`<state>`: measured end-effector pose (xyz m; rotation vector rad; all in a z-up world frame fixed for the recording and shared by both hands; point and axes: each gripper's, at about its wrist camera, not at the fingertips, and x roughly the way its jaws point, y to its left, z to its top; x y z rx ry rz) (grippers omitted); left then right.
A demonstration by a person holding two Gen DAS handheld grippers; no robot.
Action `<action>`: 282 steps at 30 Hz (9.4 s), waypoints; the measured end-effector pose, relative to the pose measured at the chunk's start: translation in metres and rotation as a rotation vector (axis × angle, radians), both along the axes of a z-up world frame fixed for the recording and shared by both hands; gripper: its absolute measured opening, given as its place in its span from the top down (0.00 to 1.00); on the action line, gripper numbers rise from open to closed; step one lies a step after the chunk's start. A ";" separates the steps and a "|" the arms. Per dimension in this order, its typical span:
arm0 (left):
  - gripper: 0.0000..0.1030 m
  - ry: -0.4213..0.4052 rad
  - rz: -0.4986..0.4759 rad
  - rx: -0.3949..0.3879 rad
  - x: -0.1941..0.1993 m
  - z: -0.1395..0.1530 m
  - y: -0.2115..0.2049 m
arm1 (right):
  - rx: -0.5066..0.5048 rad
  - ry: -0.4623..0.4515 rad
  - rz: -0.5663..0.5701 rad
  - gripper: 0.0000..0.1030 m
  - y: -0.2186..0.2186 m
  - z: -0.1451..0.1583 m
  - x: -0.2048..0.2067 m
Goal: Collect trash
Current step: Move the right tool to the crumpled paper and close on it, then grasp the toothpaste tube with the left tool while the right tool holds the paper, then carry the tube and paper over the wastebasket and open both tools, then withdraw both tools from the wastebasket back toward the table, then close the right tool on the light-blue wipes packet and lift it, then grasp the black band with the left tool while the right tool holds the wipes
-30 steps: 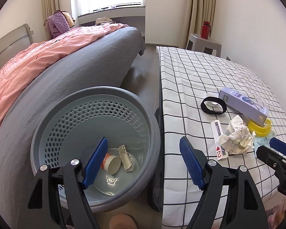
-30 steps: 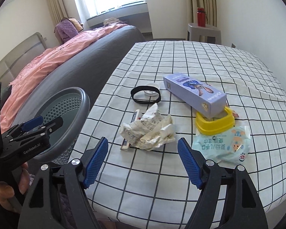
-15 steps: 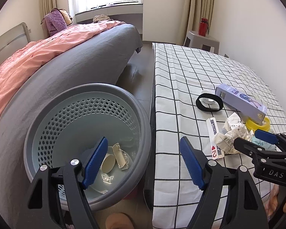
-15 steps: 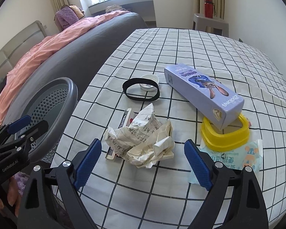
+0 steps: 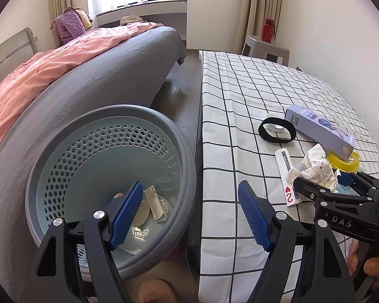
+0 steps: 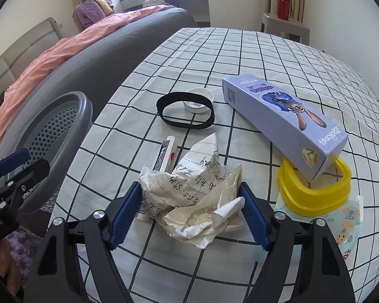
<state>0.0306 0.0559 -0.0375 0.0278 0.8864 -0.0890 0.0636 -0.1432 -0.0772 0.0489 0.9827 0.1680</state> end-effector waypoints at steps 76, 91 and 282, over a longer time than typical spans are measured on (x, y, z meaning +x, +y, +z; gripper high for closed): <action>0.85 -0.074 -0.117 0.009 -0.002 0.038 -0.025 | 0.139 -0.147 -0.017 0.39 -0.009 0.081 -0.032; 0.85 -0.040 0.158 0.002 0.016 0.024 0.095 | 0.171 -0.140 0.293 0.39 0.122 0.084 0.018; 0.30 0.115 -0.139 -0.045 0.101 -0.039 -0.140 | 0.311 -0.035 -0.316 0.71 -0.183 0.042 -0.077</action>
